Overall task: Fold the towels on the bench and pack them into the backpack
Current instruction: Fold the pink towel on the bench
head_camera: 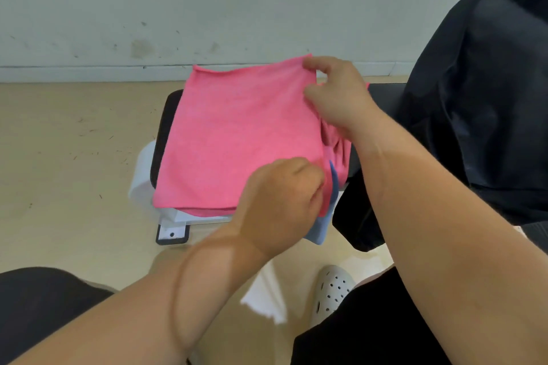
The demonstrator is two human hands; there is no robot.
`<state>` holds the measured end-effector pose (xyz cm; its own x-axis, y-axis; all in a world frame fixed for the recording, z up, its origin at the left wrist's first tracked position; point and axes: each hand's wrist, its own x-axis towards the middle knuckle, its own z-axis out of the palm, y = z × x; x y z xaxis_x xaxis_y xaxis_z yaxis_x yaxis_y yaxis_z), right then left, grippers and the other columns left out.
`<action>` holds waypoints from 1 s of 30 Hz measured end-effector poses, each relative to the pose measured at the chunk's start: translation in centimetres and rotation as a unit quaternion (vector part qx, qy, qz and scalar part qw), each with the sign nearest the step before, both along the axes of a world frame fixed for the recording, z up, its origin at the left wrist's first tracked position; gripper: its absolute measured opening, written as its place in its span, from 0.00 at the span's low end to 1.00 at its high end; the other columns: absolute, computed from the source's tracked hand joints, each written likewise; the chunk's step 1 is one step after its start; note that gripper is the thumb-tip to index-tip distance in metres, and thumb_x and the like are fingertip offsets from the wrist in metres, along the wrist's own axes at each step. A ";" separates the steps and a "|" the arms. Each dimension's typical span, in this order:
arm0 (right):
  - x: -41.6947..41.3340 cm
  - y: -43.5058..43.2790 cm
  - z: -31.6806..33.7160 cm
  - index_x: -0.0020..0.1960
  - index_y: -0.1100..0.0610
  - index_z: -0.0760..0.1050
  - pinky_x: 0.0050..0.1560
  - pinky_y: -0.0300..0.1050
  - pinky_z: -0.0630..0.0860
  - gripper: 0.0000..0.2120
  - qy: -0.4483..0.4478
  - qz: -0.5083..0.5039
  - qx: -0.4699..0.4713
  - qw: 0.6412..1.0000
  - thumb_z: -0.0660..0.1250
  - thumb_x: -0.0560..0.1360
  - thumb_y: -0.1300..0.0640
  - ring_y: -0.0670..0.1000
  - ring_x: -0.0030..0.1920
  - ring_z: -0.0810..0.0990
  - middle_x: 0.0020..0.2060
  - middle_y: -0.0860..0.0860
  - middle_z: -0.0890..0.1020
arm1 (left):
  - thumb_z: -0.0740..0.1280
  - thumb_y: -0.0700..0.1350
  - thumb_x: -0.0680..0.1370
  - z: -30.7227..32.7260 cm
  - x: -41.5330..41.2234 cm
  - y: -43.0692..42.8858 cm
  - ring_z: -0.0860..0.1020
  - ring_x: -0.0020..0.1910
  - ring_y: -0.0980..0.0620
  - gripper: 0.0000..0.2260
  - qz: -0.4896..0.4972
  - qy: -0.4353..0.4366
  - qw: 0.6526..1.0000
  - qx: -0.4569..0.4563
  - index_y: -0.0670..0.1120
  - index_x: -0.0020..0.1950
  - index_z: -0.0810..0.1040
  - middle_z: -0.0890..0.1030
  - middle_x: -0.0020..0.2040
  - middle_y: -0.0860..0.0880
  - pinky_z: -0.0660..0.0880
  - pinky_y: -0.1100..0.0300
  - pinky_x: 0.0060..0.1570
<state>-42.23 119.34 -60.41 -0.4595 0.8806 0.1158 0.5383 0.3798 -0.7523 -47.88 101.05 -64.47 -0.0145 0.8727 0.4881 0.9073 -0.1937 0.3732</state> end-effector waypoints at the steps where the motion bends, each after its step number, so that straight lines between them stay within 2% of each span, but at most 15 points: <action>1: 0.6 0.0 -1.0 0.73 0.57 0.71 0.70 0.38 0.65 0.29 -0.038 0.010 -0.025 0.999 0.65 0.73 0.65 0.49 0.71 0.71 0.71 0.52 0.73 | 0.69 0.40 0.68 -0.9 0.4 0.3 0.72 0.30 0.43 0.04 -0.004 0.016 1.000 -0.020 0.45 0.35 0.76 0.73 0.32 0.46 0.68 0.50 0.29; 3: 1.1 -0.3 -3.0 0.76 0.58 0.66 0.67 0.37 0.65 0.32 -0.102 0.055 -0.056 0.992 0.69 0.73 0.63 0.51 0.71 0.71 0.73 0.53 0.71 | 0.75 0.38 0.64 -2.7 0.8 0.8 0.72 0.29 0.43 0.10 -0.001 0.051 0.996 -0.066 0.46 0.34 0.74 0.74 0.31 0.47 0.67 0.54 0.28; 4: 1.0 -0.4 -3.9 0.76 0.59 0.65 0.70 0.38 0.64 0.33 -0.112 0.075 -0.051 0.990 0.70 0.73 0.63 0.52 0.72 0.70 0.74 0.54 0.70 | 0.77 0.38 0.62 -3.3 0.9 1.0 0.73 0.29 0.43 0.13 0.001 0.073 0.993 -0.089 0.47 0.33 0.74 0.74 0.30 0.48 0.66 0.55 0.28; 7: 0.6 -0.2 -5.3 0.77 0.61 0.64 0.77 0.47 0.60 0.33 -0.092 0.092 -0.032 0.991 0.68 0.73 0.65 0.53 0.76 0.65 0.75 0.57 0.67 | 0.79 0.38 0.60 -4.3 1.1 1.2 0.72 0.28 0.44 0.14 0.009 0.100 0.990 -0.104 0.48 0.32 0.74 0.74 0.29 0.48 0.64 0.57 0.29; 12: 0.9 -0.4 -5.1 0.78 0.59 0.63 0.78 0.47 0.57 0.36 -0.038 0.108 -0.019 0.993 0.63 0.71 0.70 0.50 0.78 0.60 0.77 0.55 0.64 | 0.75 0.37 0.63 -3.1 1.9 1.3 0.71 0.27 0.43 0.09 0.008 0.059 0.997 -0.055 0.45 0.34 0.76 0.73 0.31 0.47 0.61 0.57 0.29; 15: 1.5 -0.2 -4.1 0.78 0.59 0.63 0.78 0.45 0.59 0.36 -0.008 0.105 -0.022 0.994 0.62 0.70 0.71 0.49 0.77 0.63 0.77 0.54 0.65 | 0.69 0.39 0.68 -2.2 3.0 1.4 0.72 0.28 0.42 0.03 0.016 0.015 0.999 -0.038 0.44 0.34 0.76 0.73 0.31 0.46 0.66 0.55 0.26; 17: 2.1 -0.1 -3.9 0.78 0.59 0.63 0.77 0.42 0.58 0.35 -0.029 0.103 -0.014 0.994 0.62 0.71 0.71 0.49 0.76 0.64 0.77 0.54 0.65 | 0.65 0.41 0.70 -1.9 3.8 1.5 0.73 0.29 0.41 0.04 0.016 -0.010 0.999 -0.035 0.43 0.36 0.77 0.74 0.33 0.45 0.70 0.52 0.26; 19: 2.7 -0.2 -3.9 0.78 0.59 0.62 0.76 0.39 0.57 0.34 -0.078 0.104 -0.003 0.991 0.65 0.73 0.67 0.51 0.76 0.64 0.76 0.54 0.65 | 0.66 0.43 0.71 -1.7 4.3 1.6 0.74 0.30 0.41 0.05 0.006 -0.021 0.998 -0.059 0.43 0.36 0.76 0.75 0.33 0.45 0.73 0.50 0.28; 22: 2.8 -0.9 -4.3 0.78 0.58 0.63 0.73 0.44 0.61 0.34 -0.124 0.098 0.008 0.987 0.70 0.75 0.58 0.54 0.73 0.68 0.74 0.57 0.68 | 0.65 0.53 0.73 -1.3 2.9 1.2 0.75 0.34 0.42 0.12 0.027 -0.024 0.995 -0.092 0.45 0.37 0.76 0.76 0.34 0.47 0.73 0.50 0.34; 27: 1.7 -1.3 -4.4 0.79 0.57 0.60 0.70 0.48 0.66 0.36 -0.117 0.032 0.012 0.992 0.69 0.76 0.46 0.55 0.73 0.69 0.74 0.54 0.69 | 0.62 0.59 0.74 0.3 -4.5 0.4 0.78 0.40 0.42 0.17 0.139 0.001 0.989 -0.053 0.46 0.47 0.81 0.79 0.41 0.47 0.77 0.48 0.40; 30: 0.4 -1.2 -3.6 0.80 0.55 0.57 0.65 0.45 0.68 0.37 -0.067 -0.027 -0.034 0.997 0.67 0.77 0.44 0.56 0.71 0.71 0.73 0.54 0.71 | 0.65 0.62 0.72 1.2 -9.6 1.2 0.77 0.53 0.39 0.24 0.228 0.033 0.966 -0.116 0.47 0.59 0.78 0.78 0.54 0.43 0.76 0.44 0.52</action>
<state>-41.81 118.12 -63.99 -0.4184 0.9083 -0.0032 0.6536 0.2986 -0.6954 -57.51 102.24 -63.25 -0.3983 0.8694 0.2924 0.9022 0.3137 0.2961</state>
